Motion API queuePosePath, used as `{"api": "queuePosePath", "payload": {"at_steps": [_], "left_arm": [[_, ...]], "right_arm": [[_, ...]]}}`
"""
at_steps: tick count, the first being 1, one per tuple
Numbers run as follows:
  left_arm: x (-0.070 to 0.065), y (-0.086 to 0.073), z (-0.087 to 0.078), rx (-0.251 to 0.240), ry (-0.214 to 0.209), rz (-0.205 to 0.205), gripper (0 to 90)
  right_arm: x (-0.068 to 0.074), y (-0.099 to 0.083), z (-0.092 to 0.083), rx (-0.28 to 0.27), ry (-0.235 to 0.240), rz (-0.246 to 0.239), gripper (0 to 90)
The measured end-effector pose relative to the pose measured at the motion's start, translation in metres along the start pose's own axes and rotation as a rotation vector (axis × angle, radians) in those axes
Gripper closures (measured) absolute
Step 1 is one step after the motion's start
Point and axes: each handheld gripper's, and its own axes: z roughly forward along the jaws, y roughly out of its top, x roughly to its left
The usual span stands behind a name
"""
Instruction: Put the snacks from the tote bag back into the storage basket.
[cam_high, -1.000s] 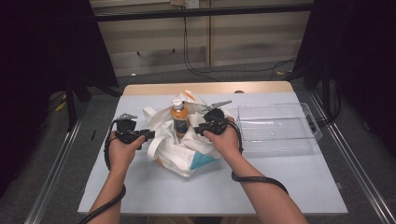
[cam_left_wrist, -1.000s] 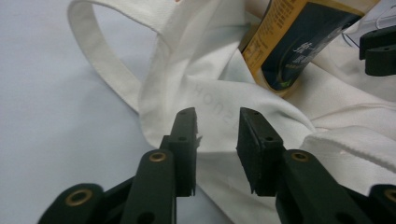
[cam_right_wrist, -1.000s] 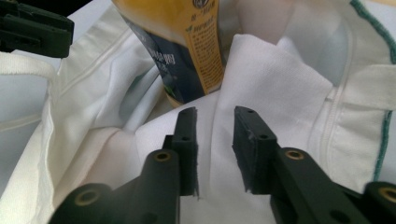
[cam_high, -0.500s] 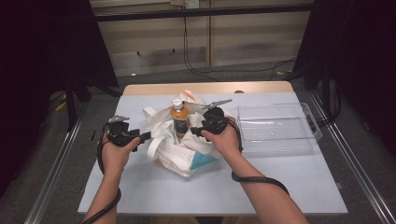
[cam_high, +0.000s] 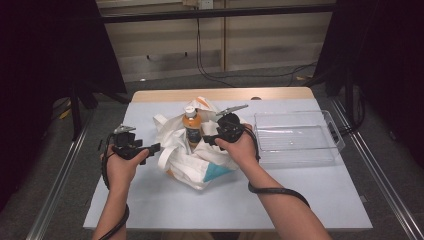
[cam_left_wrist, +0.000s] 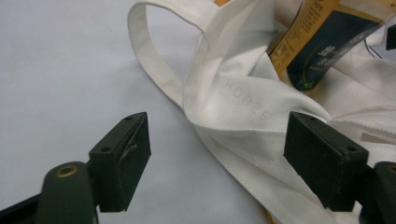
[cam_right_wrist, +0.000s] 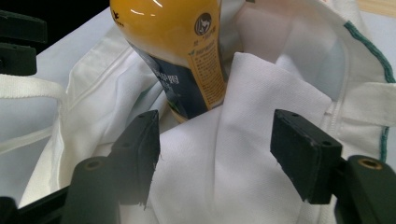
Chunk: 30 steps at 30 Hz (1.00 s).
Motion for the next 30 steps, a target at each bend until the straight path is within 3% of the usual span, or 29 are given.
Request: {"api": "queuePosePath", "payload": {"at_steps": [6, 14, 30], "left_arm": [[0.001, -0.003, 0.002, -0.008, -0.029, -0.011, 20.3], [0.006, -0.005, -0.003, -0.021, -0.028, -0.046, 18.2], [0.005, -0.006, 0.002, 0.003, -0.035, -0.038, 16.5]], "right_arm": [[0.004, 0.003, 0.005, 0.003, 0.01, -0.01, 31.3], [0.006, 0.01, 0.01, -0.003, 0.009, -0.01, 31.3], [0.013, 0.023, 0.021, -0.002, 0.041, -0.031, 30.9]]}}
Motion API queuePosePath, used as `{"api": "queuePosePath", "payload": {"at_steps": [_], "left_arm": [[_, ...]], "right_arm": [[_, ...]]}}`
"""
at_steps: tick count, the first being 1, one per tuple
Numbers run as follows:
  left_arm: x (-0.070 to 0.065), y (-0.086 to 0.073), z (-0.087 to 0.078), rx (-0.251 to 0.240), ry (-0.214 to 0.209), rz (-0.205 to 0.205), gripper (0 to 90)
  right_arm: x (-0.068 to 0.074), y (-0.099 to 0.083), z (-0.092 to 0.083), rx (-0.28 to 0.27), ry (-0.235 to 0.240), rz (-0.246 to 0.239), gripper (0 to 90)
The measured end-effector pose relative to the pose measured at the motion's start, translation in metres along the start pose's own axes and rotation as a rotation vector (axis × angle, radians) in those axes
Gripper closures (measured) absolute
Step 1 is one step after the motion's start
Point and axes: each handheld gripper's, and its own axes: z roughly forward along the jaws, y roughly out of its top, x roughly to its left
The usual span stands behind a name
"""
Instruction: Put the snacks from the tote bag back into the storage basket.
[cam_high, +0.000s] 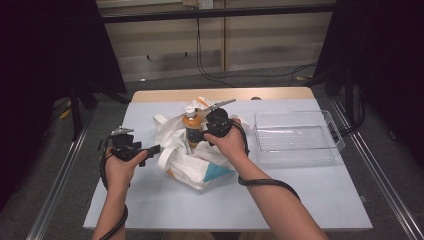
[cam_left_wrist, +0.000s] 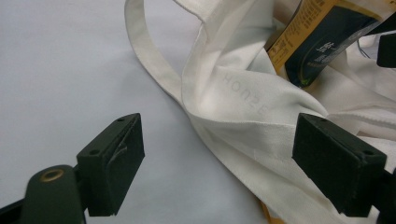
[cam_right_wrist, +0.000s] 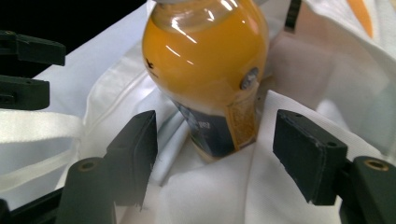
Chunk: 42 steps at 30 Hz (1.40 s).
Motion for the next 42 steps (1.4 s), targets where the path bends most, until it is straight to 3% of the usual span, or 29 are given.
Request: {"api": "queuePosePath", "payload": {"at_steps": [25, 31, 42], "left_arm": [[-0.003, 0.002, 0.006, 0.021, -0.012, 0.026, 16.6], [0.0, 0.001, 0.005, 0.016, -0.018, 0.009, 16.6], [0.001, 0.001, 0.007, 0.018, -0.032, 0.018, 16.1]], "right_arm": [[0.002, 0.009, 0.022, -0.001, 0.02, -0.011, 31.0], [0.001, 0.011, 0.026, -0.002, 0.016, -0.008, 31.2], [-0.001, 0.014, 0.033, 0.0, 0.02, -0.037, 31.4]]}}
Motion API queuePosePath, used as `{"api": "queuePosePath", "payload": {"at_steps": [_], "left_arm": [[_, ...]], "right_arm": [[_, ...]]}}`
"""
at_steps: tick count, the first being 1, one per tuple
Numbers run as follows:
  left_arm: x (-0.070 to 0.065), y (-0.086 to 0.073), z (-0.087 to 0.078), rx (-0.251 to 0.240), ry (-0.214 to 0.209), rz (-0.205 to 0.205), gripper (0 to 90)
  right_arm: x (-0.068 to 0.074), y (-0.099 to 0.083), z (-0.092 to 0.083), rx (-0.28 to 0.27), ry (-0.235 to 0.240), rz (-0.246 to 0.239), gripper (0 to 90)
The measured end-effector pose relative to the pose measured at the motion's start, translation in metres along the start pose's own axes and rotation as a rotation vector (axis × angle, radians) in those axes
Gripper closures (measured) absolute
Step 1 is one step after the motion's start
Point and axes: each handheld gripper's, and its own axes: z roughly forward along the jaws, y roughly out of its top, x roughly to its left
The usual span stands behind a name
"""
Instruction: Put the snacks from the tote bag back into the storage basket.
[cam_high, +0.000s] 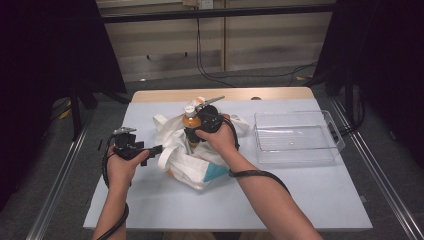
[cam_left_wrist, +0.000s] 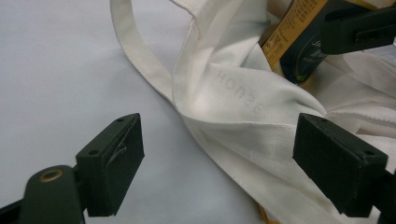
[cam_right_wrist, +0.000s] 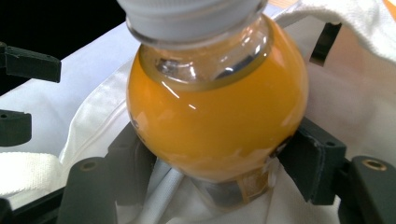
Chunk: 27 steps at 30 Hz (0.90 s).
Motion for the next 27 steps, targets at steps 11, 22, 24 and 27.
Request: {"api": "queuePosePath", "payload": {"at_steps": [11, 22, 24, 27], "left_arm": [[-0.001, 0.001, 0.0, 0.002, -0.002, 0.008, 16.0], [-0.001, 0.002, -0.002, -0.013, -0.004, -0.003, 16.3], [-0.001, 0.002, -0.002, -0.015, -0.004, -0.003, 16.4], [-0.002, 0.002, -0.002, -0.014, -0.005, -0.004, 16.5]], "right_arm": [[0.002, 0.001, 0.0, -0.012, -0.031, -0.045, 34.2], [-0.002, 0.002, -0.006, -0.01, -0.024, -0.025, 35.9], [-0.001, 0.002, -0.008, -0.017, -0.023, -0.025, 36.1], [-0.001, 0.004, -0.01, -0.009, -0.028, -0.022, 36.4]]}}
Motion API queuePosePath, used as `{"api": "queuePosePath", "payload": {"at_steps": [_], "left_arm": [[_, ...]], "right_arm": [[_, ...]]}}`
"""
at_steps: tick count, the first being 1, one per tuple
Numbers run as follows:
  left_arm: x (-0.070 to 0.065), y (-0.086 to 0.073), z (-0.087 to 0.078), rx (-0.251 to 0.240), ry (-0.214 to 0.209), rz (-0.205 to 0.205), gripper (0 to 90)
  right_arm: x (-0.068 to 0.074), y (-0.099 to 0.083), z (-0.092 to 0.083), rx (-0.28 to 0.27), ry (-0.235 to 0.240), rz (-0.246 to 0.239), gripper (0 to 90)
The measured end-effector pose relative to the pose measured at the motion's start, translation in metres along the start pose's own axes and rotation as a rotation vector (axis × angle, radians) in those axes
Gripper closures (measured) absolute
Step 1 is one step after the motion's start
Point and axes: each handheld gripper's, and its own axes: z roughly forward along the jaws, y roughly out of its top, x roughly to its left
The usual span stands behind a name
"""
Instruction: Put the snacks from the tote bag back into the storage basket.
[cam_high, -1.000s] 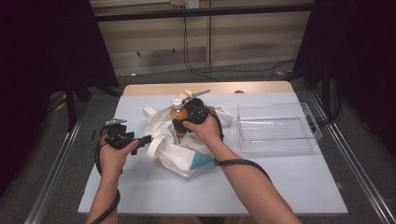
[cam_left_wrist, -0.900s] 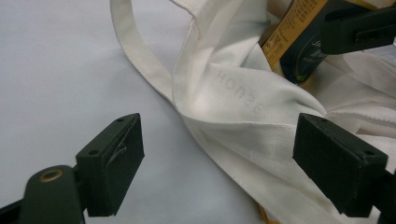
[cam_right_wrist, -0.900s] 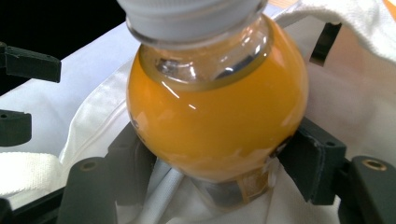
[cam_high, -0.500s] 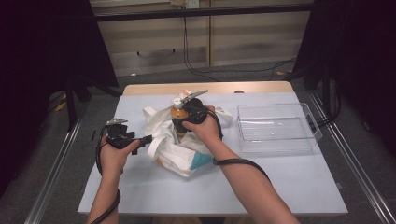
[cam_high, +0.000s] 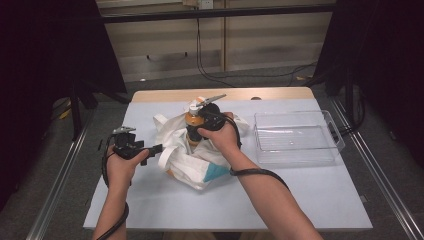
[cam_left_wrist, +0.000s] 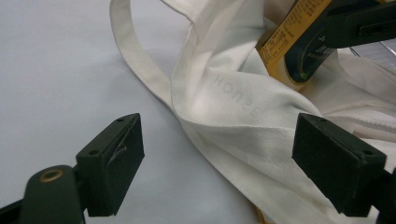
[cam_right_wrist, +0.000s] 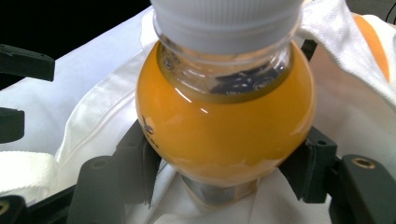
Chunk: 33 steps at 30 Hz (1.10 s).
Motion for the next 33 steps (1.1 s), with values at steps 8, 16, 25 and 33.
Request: {"api": "queuePosePath", "payload": {"at_steps": [8, 16, 25, 33], "left_arm": [[0.0, 0.001, -0.001, 0.007, -0.001, 0.016, 16.6], [-0.001, 0.003, -0.002, 0.003, -0.012, 0.012, 16.2], [-0.002, 0.002, 0.001, 0.006, -0.015, 0.014, 15.9], [-0.004, 0.003, 0.0, 0.006, -0.023, 0.02, 15.4]], "right_arm": [[-0.003, 0.005, -0.008, 0.005, 0.016, 0.007, 37.0], [-0.003, 0.015, -0.02, -0.002, 0.029, -0.001, 37.2], [-0.005, 0.027, -0.035, 0.003, 0.06, -0.005, 37.6], [-0.003, 0.035, -0.045, 0.015, 0.056, -0.012, 37.7]]}}
